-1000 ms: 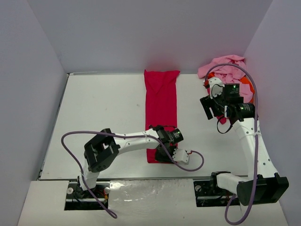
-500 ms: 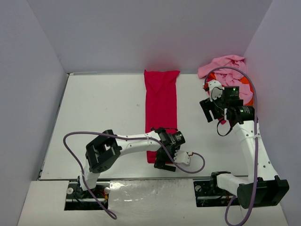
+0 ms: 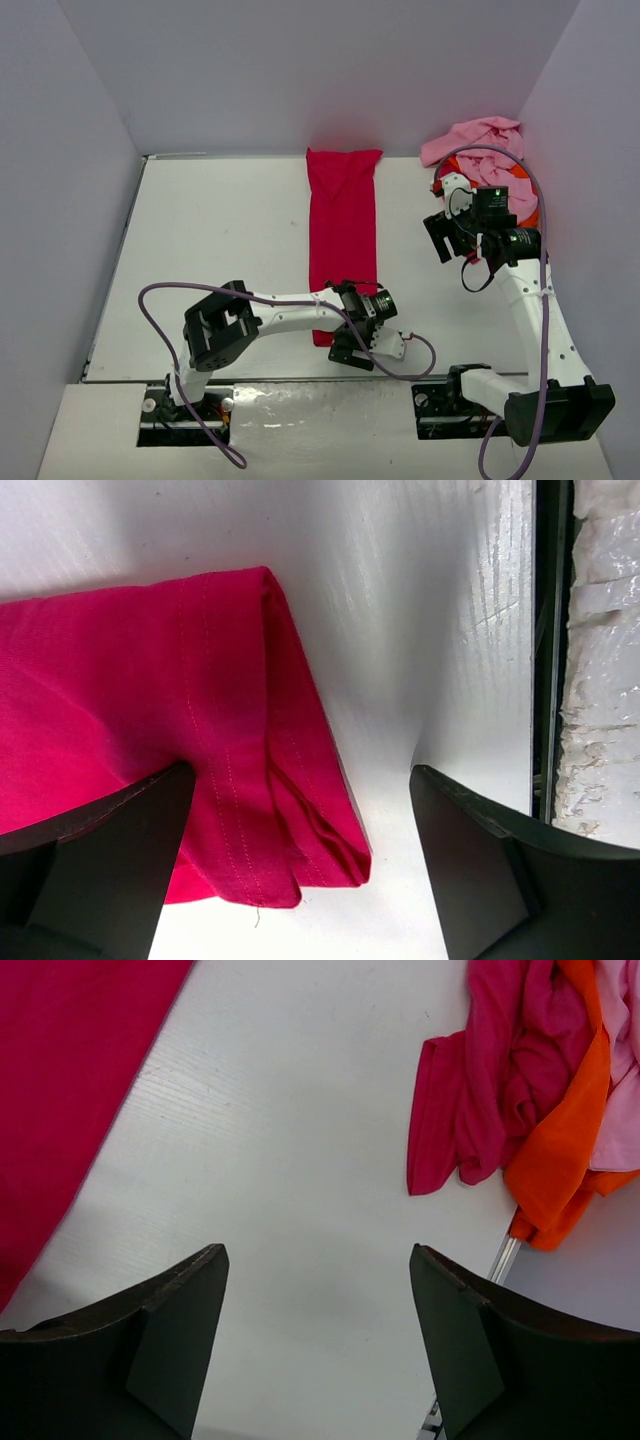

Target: Fold and stack the t-shirts

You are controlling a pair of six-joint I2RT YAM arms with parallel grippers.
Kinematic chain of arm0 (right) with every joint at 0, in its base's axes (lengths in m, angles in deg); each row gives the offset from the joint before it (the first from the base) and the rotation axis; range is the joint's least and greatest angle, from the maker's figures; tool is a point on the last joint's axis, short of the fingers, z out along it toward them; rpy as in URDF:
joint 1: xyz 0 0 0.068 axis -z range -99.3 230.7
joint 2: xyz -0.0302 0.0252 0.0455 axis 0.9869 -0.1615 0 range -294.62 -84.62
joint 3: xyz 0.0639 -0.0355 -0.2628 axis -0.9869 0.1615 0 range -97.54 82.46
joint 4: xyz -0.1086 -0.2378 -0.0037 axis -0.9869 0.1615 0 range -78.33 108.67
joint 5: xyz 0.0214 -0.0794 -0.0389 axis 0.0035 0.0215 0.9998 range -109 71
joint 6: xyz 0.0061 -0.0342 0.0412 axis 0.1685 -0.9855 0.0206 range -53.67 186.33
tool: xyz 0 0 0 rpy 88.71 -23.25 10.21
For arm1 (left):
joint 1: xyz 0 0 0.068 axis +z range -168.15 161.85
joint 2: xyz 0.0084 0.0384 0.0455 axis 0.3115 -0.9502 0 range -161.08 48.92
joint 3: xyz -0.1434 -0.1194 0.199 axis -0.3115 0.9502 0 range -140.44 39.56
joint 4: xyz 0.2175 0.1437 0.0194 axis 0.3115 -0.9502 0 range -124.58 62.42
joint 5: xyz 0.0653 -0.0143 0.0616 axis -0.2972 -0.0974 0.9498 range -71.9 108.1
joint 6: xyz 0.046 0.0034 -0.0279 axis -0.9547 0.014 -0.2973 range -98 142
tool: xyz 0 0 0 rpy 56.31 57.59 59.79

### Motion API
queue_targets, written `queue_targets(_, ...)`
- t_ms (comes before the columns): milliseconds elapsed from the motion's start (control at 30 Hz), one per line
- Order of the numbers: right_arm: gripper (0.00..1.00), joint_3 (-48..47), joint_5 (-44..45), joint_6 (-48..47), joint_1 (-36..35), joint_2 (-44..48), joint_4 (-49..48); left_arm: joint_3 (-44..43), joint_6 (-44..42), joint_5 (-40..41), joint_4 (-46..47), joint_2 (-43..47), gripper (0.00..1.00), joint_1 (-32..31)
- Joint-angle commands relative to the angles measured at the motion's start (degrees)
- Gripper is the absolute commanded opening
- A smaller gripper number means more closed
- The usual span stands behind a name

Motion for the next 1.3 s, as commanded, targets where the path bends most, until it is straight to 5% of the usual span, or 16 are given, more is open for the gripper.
queue_targets(0, 0.71, -0.9, -1.2, 0.1, 0.3, -0.2, -2.4, -1.0, 0.4, 2.3, 1.7, 1.4, 0.87, -0.6)
queue_targets(400, 0.71, 0.4, -2.4, -0.4, 0.4, -0.6, -2.4, -0.3, 1.8, 5.2, 4.9, -1.2, 0.71, -0.6)
queue_targets(667, 0.71, 2.6, -2.6, -0.3, 0.4, 0.6, -2.9, 1.0, 2.2, 4.5, 6.4, -2.6, 0.09, -0.7)
queue_targets(733, 0.71, 2.9, -2.6, -0.1, 0.3, 0.9, -3.0, 1.3, 2.2, 4.6, 6.7, -3.2, 0.01, -0.7)
queue_targets(1000, 0.71, 2.6, -1.4, -0.9, 0.3, 2.6, -2.9, 0.7, 0.9, 3.3, 3.0, -1.8, 0.00, -0.7)
queue_targets(1267, 0.71, 2.4, -1.2, -1.5, 0.3, 3.3, -2.9, -6.5, -3.2, -5.2, -17.9, 1.2, 0.00, -2.2)
